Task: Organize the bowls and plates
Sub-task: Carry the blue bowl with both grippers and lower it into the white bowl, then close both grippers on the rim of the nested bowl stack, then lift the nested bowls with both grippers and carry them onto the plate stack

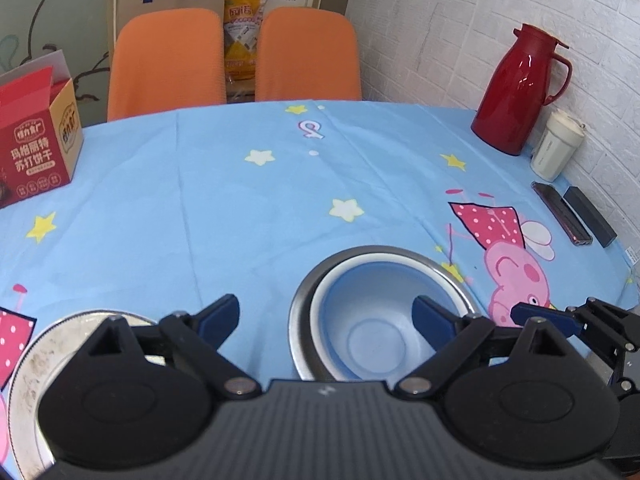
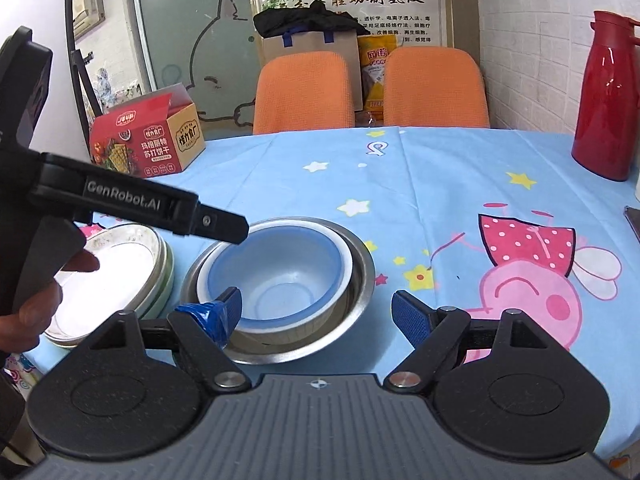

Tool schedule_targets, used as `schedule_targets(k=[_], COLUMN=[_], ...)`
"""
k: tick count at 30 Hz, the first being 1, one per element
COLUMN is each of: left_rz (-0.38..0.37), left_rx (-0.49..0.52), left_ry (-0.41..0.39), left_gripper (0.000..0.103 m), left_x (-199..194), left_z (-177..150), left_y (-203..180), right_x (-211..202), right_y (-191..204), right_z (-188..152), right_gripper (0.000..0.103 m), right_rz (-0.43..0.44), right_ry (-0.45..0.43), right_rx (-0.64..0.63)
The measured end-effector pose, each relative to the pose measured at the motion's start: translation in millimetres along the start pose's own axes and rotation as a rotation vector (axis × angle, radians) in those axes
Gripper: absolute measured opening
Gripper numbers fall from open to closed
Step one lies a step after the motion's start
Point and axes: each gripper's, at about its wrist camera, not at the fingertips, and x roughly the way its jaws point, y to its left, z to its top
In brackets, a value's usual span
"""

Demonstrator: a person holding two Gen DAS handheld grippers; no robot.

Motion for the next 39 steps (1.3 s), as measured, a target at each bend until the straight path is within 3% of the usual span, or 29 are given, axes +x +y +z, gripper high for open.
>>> schedule_targets(k=[7, 17, 22, 28, 31, 35, 39], left_rz=[0.035, 0.023, 0.013, 0.026, 0.024, 0.001, -0.037], left_rx=[0.005, 0.011, 0.025, 0.065, 0.084, 0.084, 0.052], left_ry=[0.065, 0.132, 0.182, 0.186, 0.169, 0.164, 0.195], left_gripper=[0.094, 0.094, 0.093, 0.093, 0.082, 0.066, 0.06], left_x=[33.7, 61.8, 73.0, 74.2, 72.9, 71.3, 72.4], left_z=[4.7, 6.4, 2.8, 0.8, -1.9, -2.7, 1.6], left_y=[5.7, 5.2, 1.6, -4.8, -9.5, -18.1, -21.2], right_x=[33.9, 64.4, 65.7, 62.6, 61.8, 62.0, 58.9], right_y=[-5.9, -10.0, -1.4, 0.4, -1.4, 2.4, 7.5], right_z=[3.0, -1.6, -6.4, -10.1, -8.9, -6.9, -2.4], right_gripper=[0.069, 0.071, 0.072, 0.073, 0.071, 0.069, 0.072], right_rz=[-0.057, -0.034, -0.065, -0.083, -0.017, -0.007, -0.021], right_ry=[0.048, 0.102, 0.067, 0.045, 0.033, 0.046, 0.062], right_rx=[0.006, 0.105, 0.072, 0.078, 0.127, 0.132, 0.156])
